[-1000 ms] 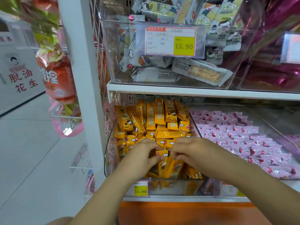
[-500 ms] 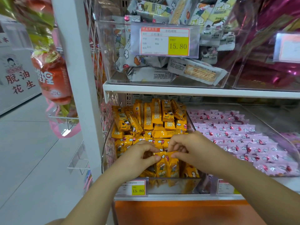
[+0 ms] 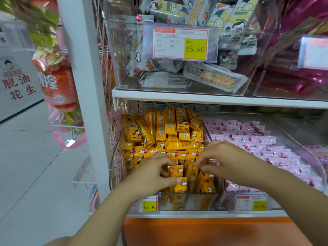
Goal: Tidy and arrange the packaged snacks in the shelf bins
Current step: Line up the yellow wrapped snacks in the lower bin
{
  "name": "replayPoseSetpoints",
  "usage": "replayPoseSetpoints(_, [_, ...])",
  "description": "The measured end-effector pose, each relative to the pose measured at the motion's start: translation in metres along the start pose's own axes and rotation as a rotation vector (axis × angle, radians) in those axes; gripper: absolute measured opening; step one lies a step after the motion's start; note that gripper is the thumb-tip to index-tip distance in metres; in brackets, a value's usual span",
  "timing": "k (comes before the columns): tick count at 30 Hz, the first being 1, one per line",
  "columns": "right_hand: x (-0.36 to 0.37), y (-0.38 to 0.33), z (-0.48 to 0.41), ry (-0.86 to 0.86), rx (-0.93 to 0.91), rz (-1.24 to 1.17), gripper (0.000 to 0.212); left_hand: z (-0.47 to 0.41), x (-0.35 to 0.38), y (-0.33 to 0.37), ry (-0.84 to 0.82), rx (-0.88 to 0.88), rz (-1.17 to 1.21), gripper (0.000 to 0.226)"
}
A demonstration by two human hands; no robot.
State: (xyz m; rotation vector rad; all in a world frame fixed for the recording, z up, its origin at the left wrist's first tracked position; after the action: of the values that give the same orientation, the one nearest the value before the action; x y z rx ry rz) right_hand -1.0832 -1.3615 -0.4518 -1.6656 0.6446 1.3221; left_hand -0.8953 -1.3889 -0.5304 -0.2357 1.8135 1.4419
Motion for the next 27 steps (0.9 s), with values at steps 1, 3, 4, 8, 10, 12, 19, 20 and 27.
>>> replayPoseSetpoints(1, [0.0,0.002,0.004,-0.028,-0.019,0.086,0.013,0.0,0.0,0.0,-0.002,-0.002,0.006,0.038])
replayPoseSetpoints(3, [0.006,0.003,0.011,-0.093,-0.03,0.218,0.016,0.0,-0.001,-0.001,-0.012,-0.009,0.01,0.039])
replayPoseSetpoints(4, [0.009,0.003,0.014,-0.114,-0.024,0.259,0.019,0.0,-0.002,-0.002,-0.018,-0.013,0.01,0.04])
replayPoseSetpoints(8, [0.012,0.0,0.02,-0.128,0.01,0.385,0.03,0.0,-0.002,-0.003,-0.028,-0.014,0.02,0.04])
replayPoseSetpoints(10, [0.015,-0.002,0.02,-0.129,0.029,0.414,0.033,0.001,-0.002,-0.004,-0.024,-0.012,0.029,0.04])
replayPoseSetpoints(12, [0.022,-0.003,0.019,-0.109,0.05,0.425,0.032,0.001,-0.002,-0.006,-0.025,-0.015,0.031,0.041])
replayPoseSetpoints(19, [0.013,-0.004,0.015,0.093,0.063,0.303,0.014,0.002,-0.003,-0.005,-0.027,0.0,0.009,0.041])
replayPoseSetpoints(20, [0.008,-0.004,0.013,0.123,0.051,0.259,0.013,0.001,-0.003,-0.005,-0.026,0.005,0.006,0.04])
replayPoseSetpoints(27, [0.03,-0.007,-0.002,0.04,-0.036,0.031,0.017,0.002,-0.001,-0.002,-0.029,0.018,-0.043,0.041])
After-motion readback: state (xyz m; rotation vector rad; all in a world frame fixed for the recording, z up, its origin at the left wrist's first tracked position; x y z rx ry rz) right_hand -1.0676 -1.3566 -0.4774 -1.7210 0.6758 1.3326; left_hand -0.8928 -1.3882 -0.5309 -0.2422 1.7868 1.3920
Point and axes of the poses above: each hand's wrist, its own z-axis away from the middle knuckle, its own x-axis out of the palm, y = z × x, the point moved 3 cm from there along -z, towards the middle knuckle, and after that the axes turned 4 degrees about -z, right-handed, at the moved point
